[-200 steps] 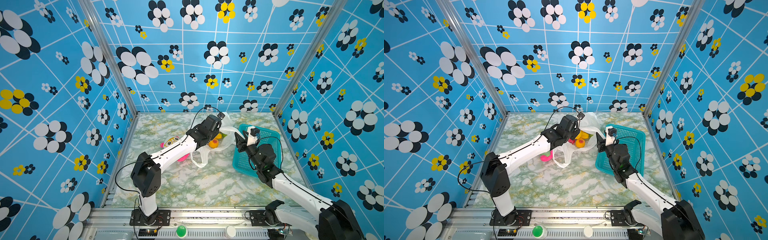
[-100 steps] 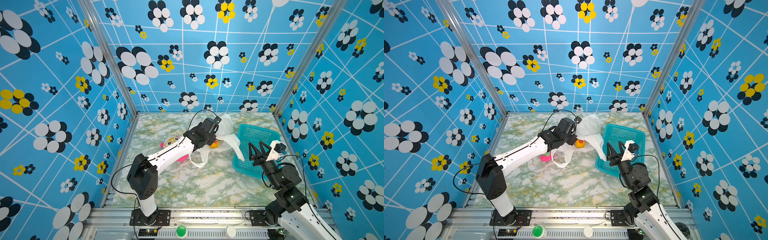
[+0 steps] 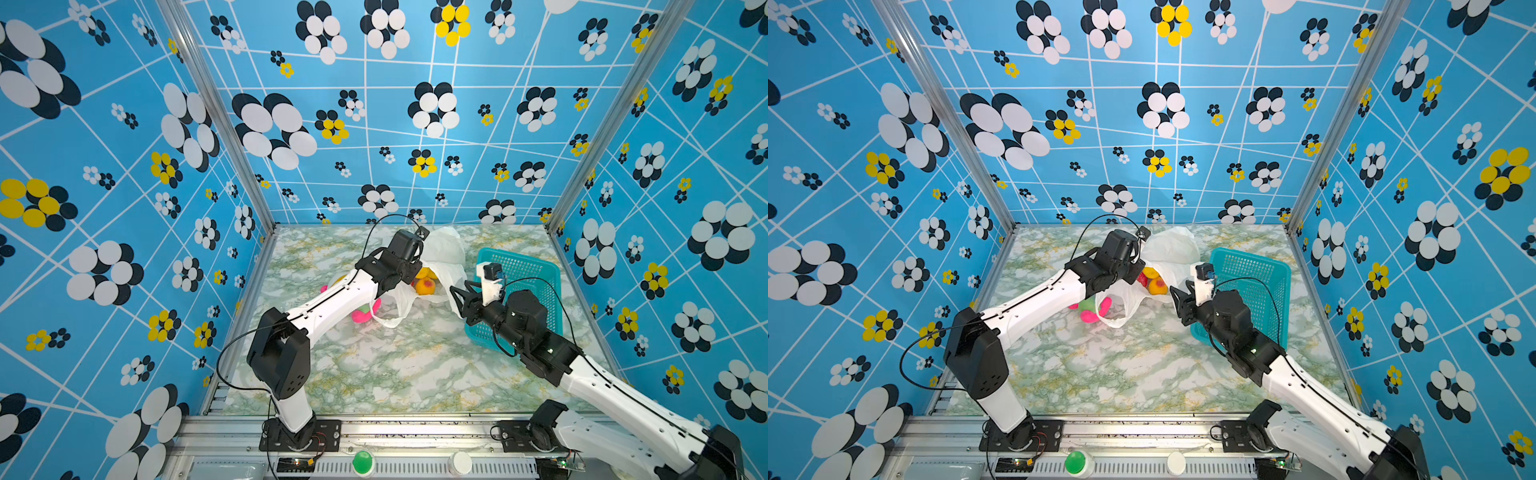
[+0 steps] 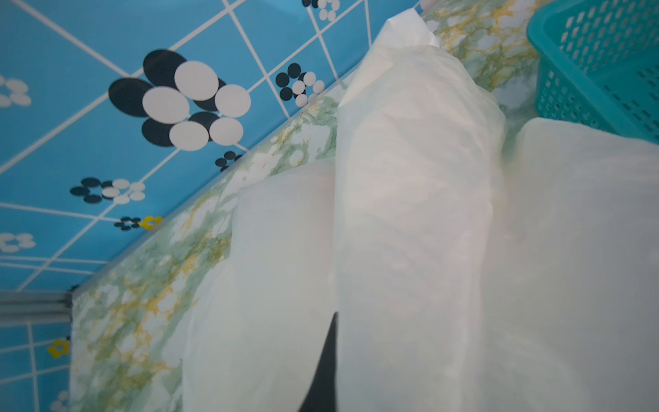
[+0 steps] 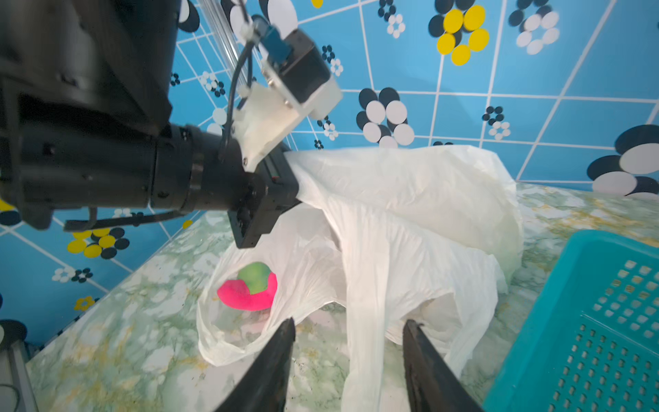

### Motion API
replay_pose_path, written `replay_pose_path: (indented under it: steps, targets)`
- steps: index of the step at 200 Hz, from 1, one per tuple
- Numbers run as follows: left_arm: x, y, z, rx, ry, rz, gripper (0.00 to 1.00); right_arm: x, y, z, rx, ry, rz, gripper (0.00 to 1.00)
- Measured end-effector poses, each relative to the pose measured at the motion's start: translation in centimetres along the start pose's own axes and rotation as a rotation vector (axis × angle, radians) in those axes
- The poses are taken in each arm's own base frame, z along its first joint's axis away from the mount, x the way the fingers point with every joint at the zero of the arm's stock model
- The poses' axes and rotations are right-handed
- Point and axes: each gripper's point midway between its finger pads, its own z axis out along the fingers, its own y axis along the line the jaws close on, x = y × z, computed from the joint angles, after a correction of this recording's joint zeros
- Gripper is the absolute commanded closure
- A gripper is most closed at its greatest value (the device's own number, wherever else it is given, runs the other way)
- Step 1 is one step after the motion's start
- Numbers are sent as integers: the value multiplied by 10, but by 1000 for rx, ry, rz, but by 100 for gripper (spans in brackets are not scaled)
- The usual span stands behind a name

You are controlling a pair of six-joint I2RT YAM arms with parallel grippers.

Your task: Untie the knot of the plastic bag and take out the fruit

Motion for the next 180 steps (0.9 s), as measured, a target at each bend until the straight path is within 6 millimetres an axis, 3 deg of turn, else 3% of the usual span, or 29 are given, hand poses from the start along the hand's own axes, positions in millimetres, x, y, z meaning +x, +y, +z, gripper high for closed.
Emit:
replay_pose_path:
  steps: [57, 113, 152, 180]
  targets:
    - [-13, -5, 0, 32, -52, -17, 100, 30, 29, 40, -57, 111, -143, 56]
    - [-16, -8, -1, 53, -66, -46, 100, 67, 35, 74, -48, 217, -205, 59]
    - [-18, -12, -4, 85, -59, -86, 100, 72, 27, 87, 15, 224, -227, 63]
    - [-31, -12, -12, 105, -77, -99, 100, 66, 50, 85, -40, 165, -282, 63]
